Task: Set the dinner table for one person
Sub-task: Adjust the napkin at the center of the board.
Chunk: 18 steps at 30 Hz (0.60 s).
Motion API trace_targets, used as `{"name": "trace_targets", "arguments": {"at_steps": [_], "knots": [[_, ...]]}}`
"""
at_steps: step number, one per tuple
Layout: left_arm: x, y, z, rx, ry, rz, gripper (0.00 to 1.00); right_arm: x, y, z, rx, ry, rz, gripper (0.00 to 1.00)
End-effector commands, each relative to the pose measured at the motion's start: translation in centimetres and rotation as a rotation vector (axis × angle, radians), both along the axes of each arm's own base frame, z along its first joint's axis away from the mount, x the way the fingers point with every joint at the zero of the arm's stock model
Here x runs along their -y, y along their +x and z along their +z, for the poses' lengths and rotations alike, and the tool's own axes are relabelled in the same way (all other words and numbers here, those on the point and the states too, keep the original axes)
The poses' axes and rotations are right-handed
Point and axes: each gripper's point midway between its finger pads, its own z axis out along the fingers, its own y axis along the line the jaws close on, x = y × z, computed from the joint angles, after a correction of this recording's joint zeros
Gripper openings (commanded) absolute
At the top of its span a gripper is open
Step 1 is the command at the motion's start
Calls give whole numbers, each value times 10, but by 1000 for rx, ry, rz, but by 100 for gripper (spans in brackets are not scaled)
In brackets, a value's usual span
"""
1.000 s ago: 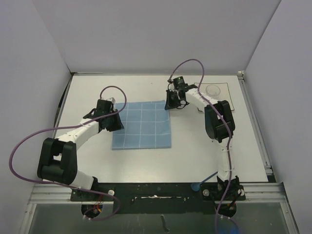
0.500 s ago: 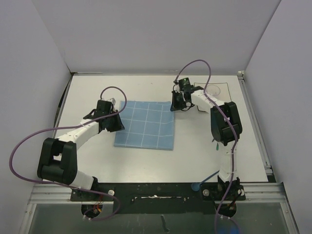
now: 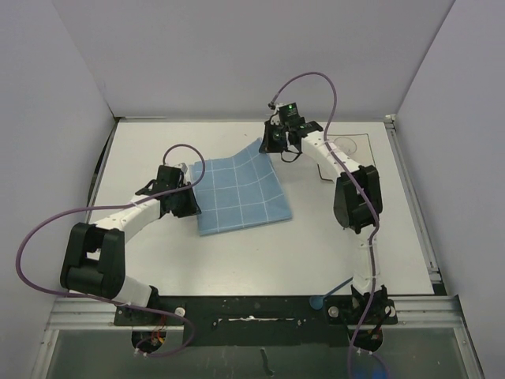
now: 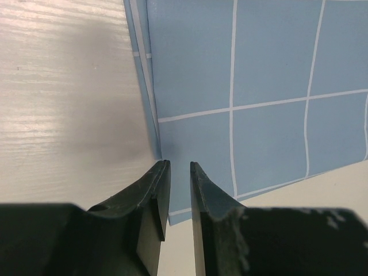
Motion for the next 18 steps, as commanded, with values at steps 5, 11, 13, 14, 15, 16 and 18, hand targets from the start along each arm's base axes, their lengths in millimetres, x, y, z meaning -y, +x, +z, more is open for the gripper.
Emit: {"name": "trace_targets", "arguments": {"at_steps": [5,11,13,14,15,16,18], "knots": [[0,12,10,51,-7,2,19,-21,8,-23,-44,45,28,0],[1,12,7,37,-4,-9,18,-25,25,-54,-56,43,23,0],[-1,12,8,34,7,-10,17,-23,29,-57,-52,39,8,0],[-2,12,9,33,14,-8,17,-23,30,-54,-44,44,3,0],[-3,12,9,34,18,-8,17,-23,32,-50,-33,49,0,0],[-3,12,10,36,21,-11,17,-24,34,-45,-23,54,1,0],[-4,13,7,29,24,-10,17,-24,37,-34,-1,63,4,0]]}}
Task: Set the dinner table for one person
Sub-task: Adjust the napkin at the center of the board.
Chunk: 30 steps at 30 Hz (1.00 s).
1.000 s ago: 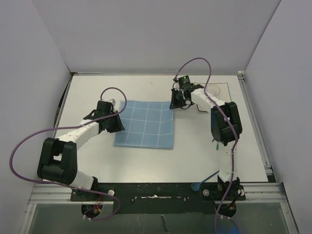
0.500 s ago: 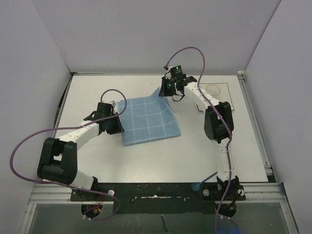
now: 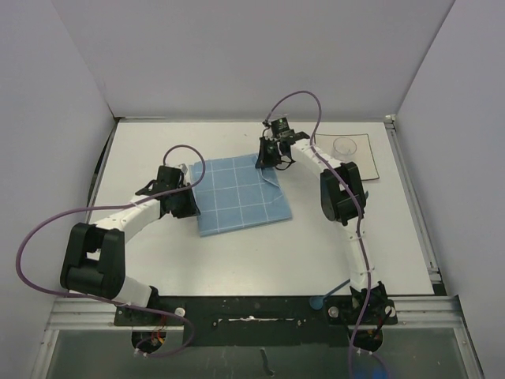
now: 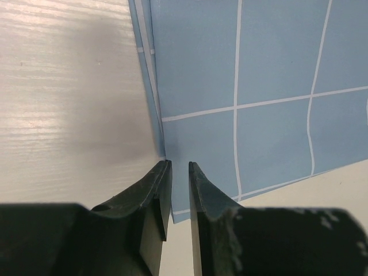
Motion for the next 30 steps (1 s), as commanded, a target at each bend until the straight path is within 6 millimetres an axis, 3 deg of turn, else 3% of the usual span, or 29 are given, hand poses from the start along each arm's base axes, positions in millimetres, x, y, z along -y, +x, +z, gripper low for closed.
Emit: {"name": "trace_targets", "arguments": {"at_steps": [1,11,18,24,25,27,28,30], "knots": [[-2,15,8,32,11,-5,17,-8,30,64,160,71,-9,0],[3,18,1,12,3,-15,15,2,41,109,267,76,-35,0],[4,18,-1,2,-1,-17,14,11,41,77,191,82,-56,0],[3,17,-3,-10,9,-21,14,17,44,71,191,63,-67,0],[3,17,-5,-14,11,-20,14,20,45,72,191,56,-73,11],[4,16,-5,-15,9,-23,14,26,46,73,193,37,-84,50],[4,16,-6,-16,9,-23,14,30,46,74,197,20,-88,65],[5,15,-7,-16,8,-24,14,36,44,76,207,-2,-92,80]]}}
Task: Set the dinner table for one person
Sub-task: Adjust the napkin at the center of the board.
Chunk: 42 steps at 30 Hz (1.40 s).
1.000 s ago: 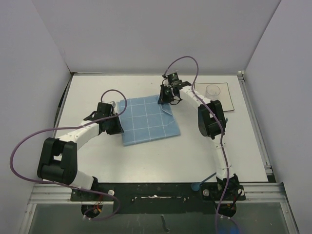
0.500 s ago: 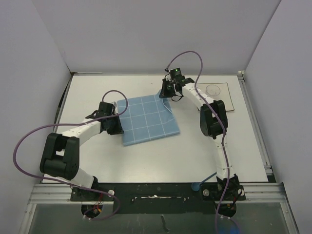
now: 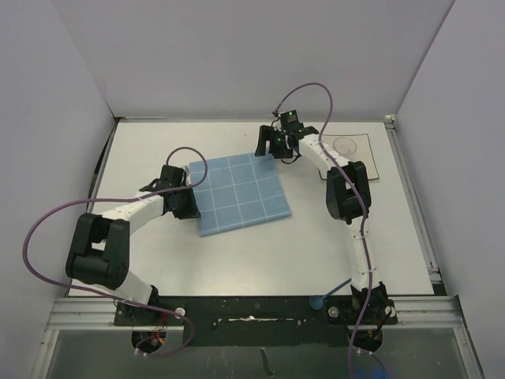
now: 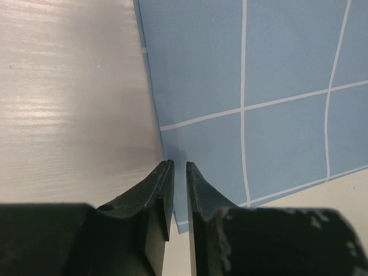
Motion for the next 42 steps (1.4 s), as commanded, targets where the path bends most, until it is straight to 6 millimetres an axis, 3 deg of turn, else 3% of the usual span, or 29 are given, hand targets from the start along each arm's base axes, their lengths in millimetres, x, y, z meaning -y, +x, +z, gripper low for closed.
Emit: {"name": "trace_targets", "arguments": {"at_steps": [1,6,10,12,13,14,15,16,18,21,24,29,33,37,42], "knots": [[6,15,10,45,-12,-16,14,13,12,52,127,-14,-19,81],[12,16,13,57,-21,-22,14,25,6,62,138,-28,-38,81],[13,15,22,90,-14,-24,14,32,2,81,172,-43,-49,81],[13,15,31,123,-14,-22,14,35,0,95,192,-50,-57,76],[13,15,38,149,-19,-21,14,36,-2,103,205,-48,-57,64],[14,16,46,182,-30,-24,14,37,-4,111,216,-45,-57,42],[17,16,55,215,-53,-35,14,38,-7,117,219,-42,-57,12],[20,16,63,249,-84,-41,14,37,-11,120,214,-36,-50,0],[27,16,78,309,-178,-55,0,33,-24,121,191,-6,-20,0],[46,11,96,359,-346,-106,0,23,-59,104,126,56,32,0],[63,5,101,345,-470,-141,0,8,-98,88,54,176,112,0],[85,2,84,337,-671,-140,0,-25,-151,74,-15,466,297,0],[100,-1,73,312,-838,-145,0,-49,-181,72,-70,626,416,0],[108,-3,67,298,-976,-149,0,-74,-209,61,-113,643,496,0],[113,-6,48,241,-1025,-128,0,-90,-236,34,-176,621,508,0]]}}
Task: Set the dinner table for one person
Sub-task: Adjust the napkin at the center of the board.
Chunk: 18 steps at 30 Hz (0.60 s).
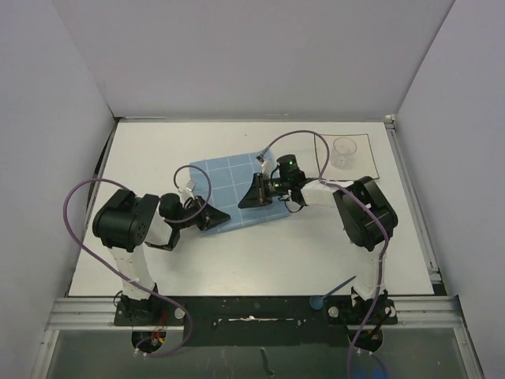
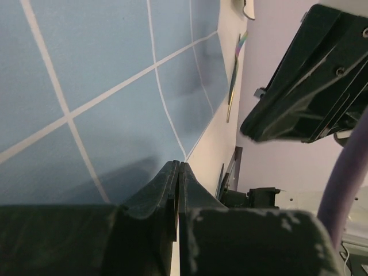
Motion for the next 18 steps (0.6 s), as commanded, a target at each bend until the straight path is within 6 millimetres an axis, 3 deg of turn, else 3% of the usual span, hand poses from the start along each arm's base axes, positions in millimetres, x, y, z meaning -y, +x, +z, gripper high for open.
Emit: {"name": "trace_targets", "arguments": {"at_steps": [1,10,18], "knots": [[12,5,33,140,-131,-45,0,-18,-21,-1,16,73,74,0],[10,-4,-4,22,-58,-33,0,2,-62,-66,-144,44,55,0],[3,-15,-33,-106,119,-35,0,9,-69,-98,-222,99,24,0]]}}
